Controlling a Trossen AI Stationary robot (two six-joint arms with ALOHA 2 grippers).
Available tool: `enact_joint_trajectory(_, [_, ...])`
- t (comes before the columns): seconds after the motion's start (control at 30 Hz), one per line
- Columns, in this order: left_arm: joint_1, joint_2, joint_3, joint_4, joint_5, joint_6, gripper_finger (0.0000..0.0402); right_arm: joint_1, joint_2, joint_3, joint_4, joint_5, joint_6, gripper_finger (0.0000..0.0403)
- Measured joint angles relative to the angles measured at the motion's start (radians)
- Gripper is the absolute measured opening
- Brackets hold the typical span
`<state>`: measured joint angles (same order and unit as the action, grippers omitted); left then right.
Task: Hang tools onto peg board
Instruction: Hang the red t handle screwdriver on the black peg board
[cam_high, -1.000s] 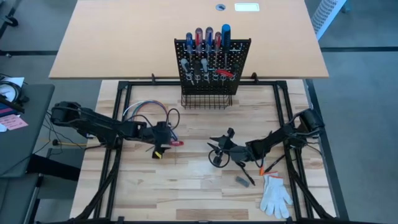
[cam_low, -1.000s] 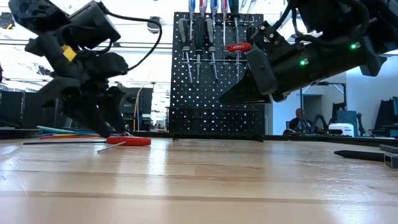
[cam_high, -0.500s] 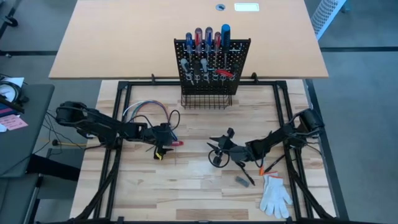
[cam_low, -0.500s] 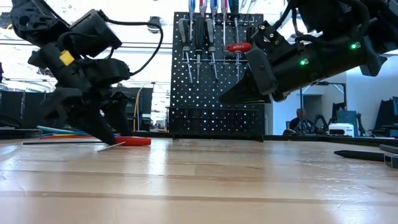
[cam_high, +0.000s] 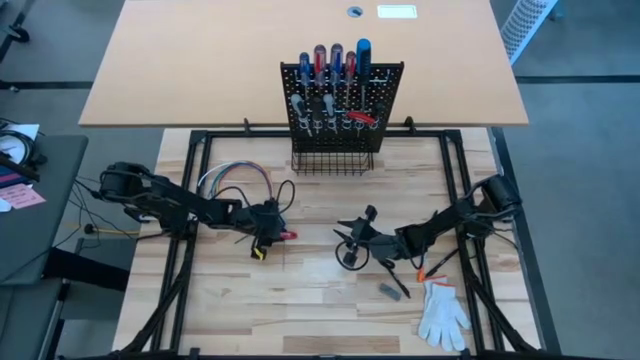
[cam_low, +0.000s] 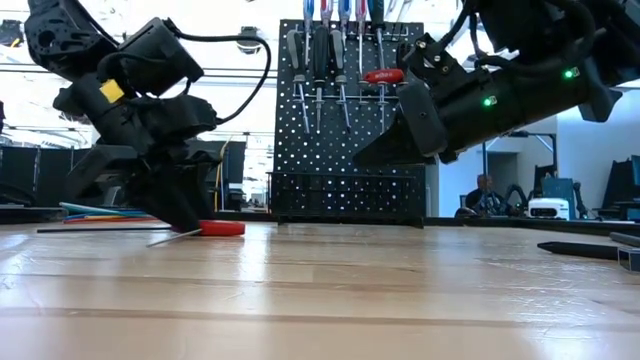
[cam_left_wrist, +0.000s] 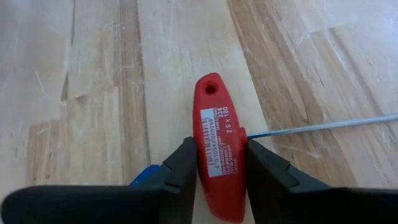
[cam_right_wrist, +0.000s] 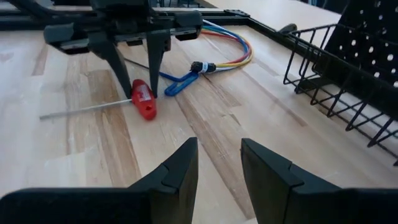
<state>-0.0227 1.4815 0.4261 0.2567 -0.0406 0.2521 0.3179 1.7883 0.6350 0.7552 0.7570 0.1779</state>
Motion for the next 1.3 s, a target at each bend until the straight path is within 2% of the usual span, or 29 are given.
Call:
enact_joint_trajectory(0.1, [0.0,0.002,0.016,-0.003,-0.009,-0.002,0.0084,0.02,-0.053,0.0,-0.045,0.011,-0.029,0.0127])
enact_joint_trajectory(0.2, [-0.007,0.004,0.032,-0.01,-0.043,-0.013,0.0084,0.05,-0.139,0.001,-0.179,0.091,-0.018,0.0127])
enact_joint_trajectory(0.3, [-0.031,0.005,0.055,-0.024,-0.127,-0.017,0.0085,0.087,-0.23,0.001,-0.339,0.198,0.034,0.0127])
enact_joint_trajectory(0.4, [-0.071,0.004,0.078,-0.034,-0.248,-0.012,0.0085,0.113,-0.293,0.001,-0.467,0.224,0.108,0.0127])
enact_joint_trajectory(0.5, [-0.112,0.004,0.102,-0.039,-0.362,0.016,0.0085,0.123,-0.303,0.001,-0.5,0.186,0.143,0.0127])
enact_joint_trajectory(0.63, [-0.163,0.004,0.134,-0.037,-0.497,0.055,0.0085,0.108,-0.249,0.001,-0.431,0.08,0.128,0.0133])
enact_joint_trajectory(0.73, [-0.196,0.004,0.154,-0.03,-0.594,0.086,0.0085,0.088,-0.188,0.0,-0.358,0.006,0.081,0.015])
enact_joint_trajectory(0.87, [-0.235,0.003,0.182,-0.028,-0.708,0.117,0.0085,0.065,-0.128,0.028,-0.341,-0.022,0.061,0.0175])
enact_joint_trajectory(1.07, [-0.289,0.002,0.203,-0.006,-0.786,0.157,0.0085,0.052,-0.082,0.106,-0.334,-0.033,-0.08,0.0196])
enact_joint_trajectory(1.3, [-0.316,0.002,0.203,0.035,-0.81,0.197,0.0086,0.025,-0.065,0.245,-0.335,-0.063,-0.437,0.0237])
